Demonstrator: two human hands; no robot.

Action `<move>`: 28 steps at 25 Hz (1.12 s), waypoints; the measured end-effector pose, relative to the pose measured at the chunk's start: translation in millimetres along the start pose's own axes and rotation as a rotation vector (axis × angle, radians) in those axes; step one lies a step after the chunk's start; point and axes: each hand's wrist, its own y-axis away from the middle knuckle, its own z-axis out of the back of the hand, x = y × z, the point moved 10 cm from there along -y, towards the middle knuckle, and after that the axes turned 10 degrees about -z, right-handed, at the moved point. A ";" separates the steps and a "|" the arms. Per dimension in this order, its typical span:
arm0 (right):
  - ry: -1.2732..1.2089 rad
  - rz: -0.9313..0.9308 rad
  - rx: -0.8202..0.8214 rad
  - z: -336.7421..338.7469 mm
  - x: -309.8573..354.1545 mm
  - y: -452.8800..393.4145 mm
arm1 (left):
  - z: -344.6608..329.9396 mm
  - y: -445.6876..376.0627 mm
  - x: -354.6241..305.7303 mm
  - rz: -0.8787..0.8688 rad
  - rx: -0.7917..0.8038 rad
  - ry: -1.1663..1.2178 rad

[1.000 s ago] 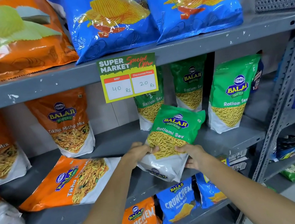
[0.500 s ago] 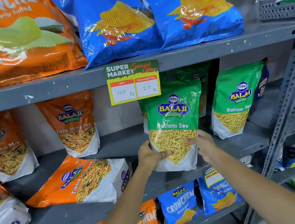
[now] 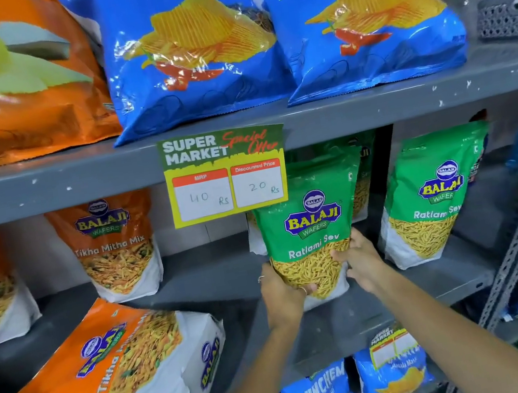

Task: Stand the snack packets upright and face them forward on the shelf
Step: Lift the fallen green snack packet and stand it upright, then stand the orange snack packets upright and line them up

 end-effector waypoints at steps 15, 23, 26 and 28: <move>0.513 0.925 -0.550 -15.4 40.5 94.5 | 54.1 2.0 -19.9 -0.133 -0.149 -0.174; 0.715 1.021 -0.065 -137.0 24.9 130.2 | 191.5 29.5 -26.7 -0.024 -0.424 -0.312; 0.844 0.961 0.082 -182.9 9.1 126.8 | 231.3 44.8 -12.4 0.049 -0.473 -0.347; 0.946 0.921 0.168 -212.1 -6.3 122.1 | 252.1 51.8 -1.1 0.107 -0.484 -0.362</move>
